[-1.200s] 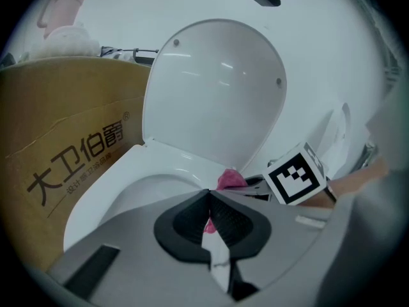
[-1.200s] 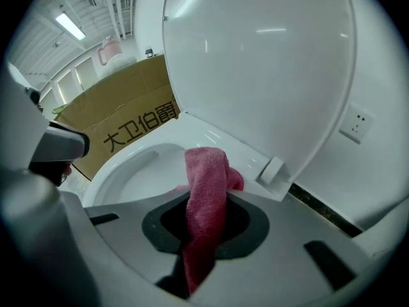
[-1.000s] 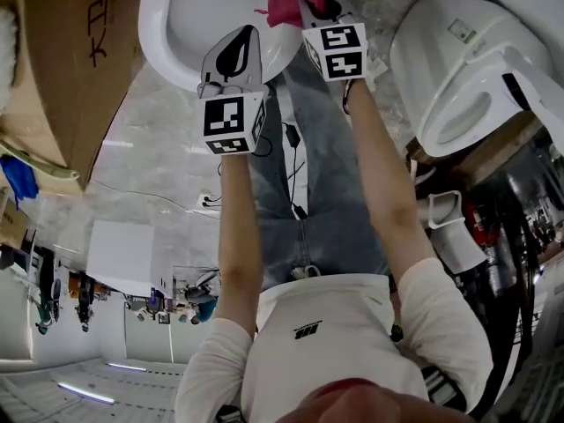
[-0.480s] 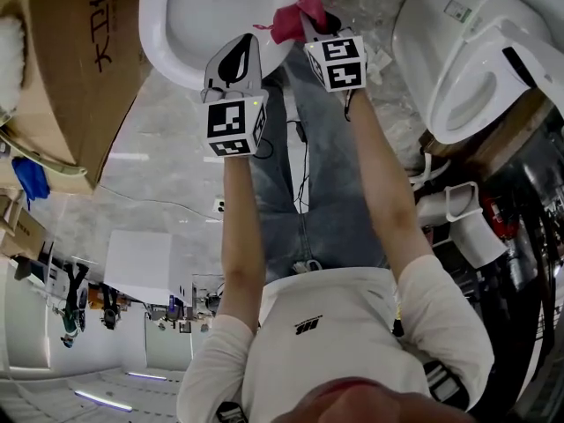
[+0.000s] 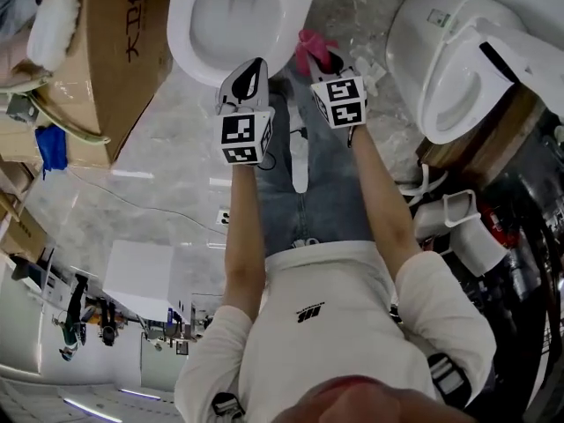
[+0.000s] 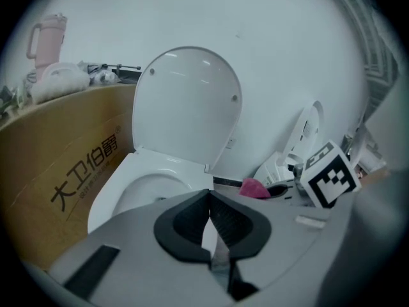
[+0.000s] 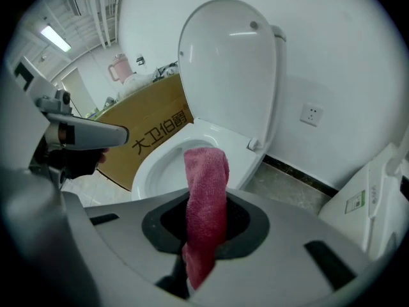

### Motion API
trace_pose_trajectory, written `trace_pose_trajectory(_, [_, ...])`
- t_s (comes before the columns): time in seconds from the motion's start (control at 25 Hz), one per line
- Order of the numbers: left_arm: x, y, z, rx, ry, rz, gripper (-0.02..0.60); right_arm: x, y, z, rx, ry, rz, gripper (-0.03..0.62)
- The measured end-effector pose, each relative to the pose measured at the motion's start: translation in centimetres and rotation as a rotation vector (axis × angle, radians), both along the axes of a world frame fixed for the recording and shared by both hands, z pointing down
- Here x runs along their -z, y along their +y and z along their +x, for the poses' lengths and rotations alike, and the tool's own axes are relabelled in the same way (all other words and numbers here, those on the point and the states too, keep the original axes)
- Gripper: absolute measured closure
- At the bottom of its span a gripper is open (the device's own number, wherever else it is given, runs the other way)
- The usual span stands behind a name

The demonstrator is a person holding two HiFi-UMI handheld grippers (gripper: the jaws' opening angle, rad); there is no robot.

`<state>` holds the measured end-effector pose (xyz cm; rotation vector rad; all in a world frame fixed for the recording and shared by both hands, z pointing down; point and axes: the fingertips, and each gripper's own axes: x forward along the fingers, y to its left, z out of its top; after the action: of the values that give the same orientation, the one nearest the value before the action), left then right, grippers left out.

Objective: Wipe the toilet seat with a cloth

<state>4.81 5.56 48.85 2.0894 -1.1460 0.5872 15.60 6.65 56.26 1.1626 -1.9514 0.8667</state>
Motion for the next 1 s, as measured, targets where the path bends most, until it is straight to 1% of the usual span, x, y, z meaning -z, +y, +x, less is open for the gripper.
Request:
trace_pose_trajectory(0.2, [5.8,0.6,-1.0,-0.013,-0.014,0.026,0.571,8.2,0.4,-1.3,0.020,-0.031,0.054,0.546])
trace_pose_trajectory(0.44, [14.4,-1.1,-2.7,-0.002,-0.016,0.116,0.571,18.6,-1.4,-3.1,0.119,-0.062,0.169,0.546])
trace_pose_trajectory(0.56, [18.8,-1.3,-3.5,0.005,-0.013,0.150,0.571,24.0,-1.9,-3.7,0.161,-0.091,0.213,0.546])
trace_pose_trajectory(0.68, [23.3,-1.1,-4.7,0.023,-0.014,0.186,0.571,29.1,-2.2,-4.3,0.194,-0.096,0.259,0.546])
trace_pose_trajectory(0.76, [25.9,-1.4,-5.7,0.047,-0.017,0.216,0.571,32.4,-3.0,-4.7,0.221,-0.112,0.311,0.546])
trace_pose_trajectory(0.88, [29.6,-1.9,-6.9,0.089,-0.015,0.262,0.571,38.0,-4.2,-5.7,0.280,-0.160,0.424,0.548])
trace_pose_trajectory(1.0, [33.3,-1.6,-7.7,0.111,-0.007,0.302,0.571,42.2,-4.3,-6.1,0.293,-0.178,0.479,0.548])
